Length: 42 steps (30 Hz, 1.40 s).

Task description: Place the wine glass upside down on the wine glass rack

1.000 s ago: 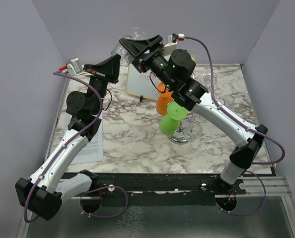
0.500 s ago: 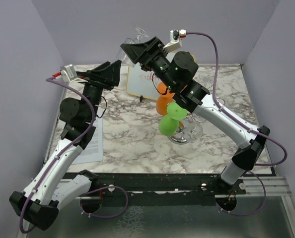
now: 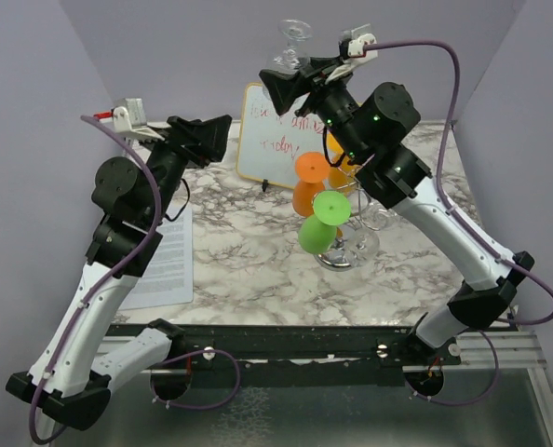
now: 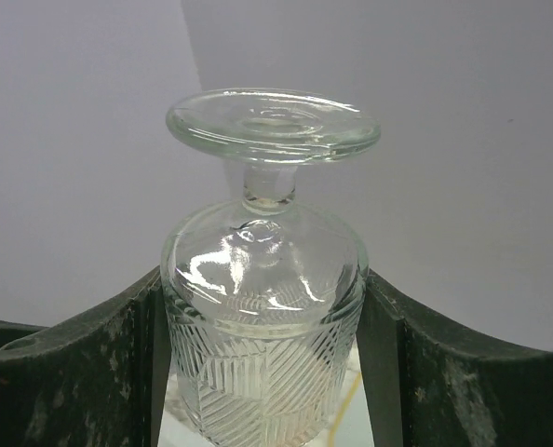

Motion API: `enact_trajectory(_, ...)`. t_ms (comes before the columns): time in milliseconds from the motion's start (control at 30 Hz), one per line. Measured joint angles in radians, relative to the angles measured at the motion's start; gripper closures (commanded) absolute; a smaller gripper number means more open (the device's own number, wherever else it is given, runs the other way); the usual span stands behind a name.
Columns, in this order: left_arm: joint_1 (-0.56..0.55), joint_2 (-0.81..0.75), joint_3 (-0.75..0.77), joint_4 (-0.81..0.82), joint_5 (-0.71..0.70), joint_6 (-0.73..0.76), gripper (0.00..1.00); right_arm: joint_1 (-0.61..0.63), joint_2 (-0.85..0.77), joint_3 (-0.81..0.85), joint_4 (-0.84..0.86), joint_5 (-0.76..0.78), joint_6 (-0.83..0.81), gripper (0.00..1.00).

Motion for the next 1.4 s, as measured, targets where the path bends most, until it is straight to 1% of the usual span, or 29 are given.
enact_trajectory(100, 0.000, 0.051, 0.057, -0.070, 0.061, 0.006, 0.17, -0.019, -0.042, 0.000, -0.047, 0.024, -0.134, 0.93)
enact_trajectory(200, 0.000, 0.087, 0.071, -0.124, 0.124, 0.005, 0.17, -0.029, -0.098, -0.001, -0.092, 0.081, -0.247, 0.93)
enact_trajectory(367, 0.000, 0.128, 0.073, -0.169, 0.209, -0.003, 0.16, -0.037, -0.249, -0.061, -0.119, 0.225, -0.397, 0.93)
enact_trajectory(467, 0.000, 0.143, 0.073, -0.177, 0.245, -0.011, 0.16, -0.037, -0.348, -0.107, -0.147, 0.323, -0.457, 0.93)
enact_trajectory(633, 0.000, 0.158, 0.073, -0.181, 0.275, -0.018, 0.16, -0.038, -0.456, -0.145, -0.279, 0.504, -0.471, 0.93)
enact_trajectory(833, 0.000, 0.185, 0.073, -0.182, 0.298, -0.025, 0.16, -0.039, -0.507, -0.227, -0.460, 0.702, -0.452, 0.91)
enact_trajectory(967, 0.000, 0.206, 0.073, -0.182, 0.315, -0.031, 0.16, -0.043, -0.502, -0.279, -0.529, 0.786, -0.451, 0.91)
enact_trajectory(1033, 0.000, 0.212, 0.073, -0.182, 0.322, -0.034, 0.16, -0.058, -0.498, -0.291, -0.556, 0.804, -0.448, 0.91)
enact_trajectory(1133, 0.000, 0.220, 0.073, -0.181, 0.337, -0.038, 0.16, -0.123, -0.480, -0.290, -0.584, 0.794, -0.424, 0.91)
enact_trajectory(1300, 0.000, 0.238, 0.073, -0.180, 0.358, -0.041, 0.16, -0.372, -0.403, -0.243, -0.667, 0.676, -0.341, 0.92)
enact_trajectory(1400, 0.000, 0.246, 0.073, -0.180, 0.366, -0.043, 0.16, -0.483, -0.375, -0.255, -0.687, 0.606, -0.302, 0.92)
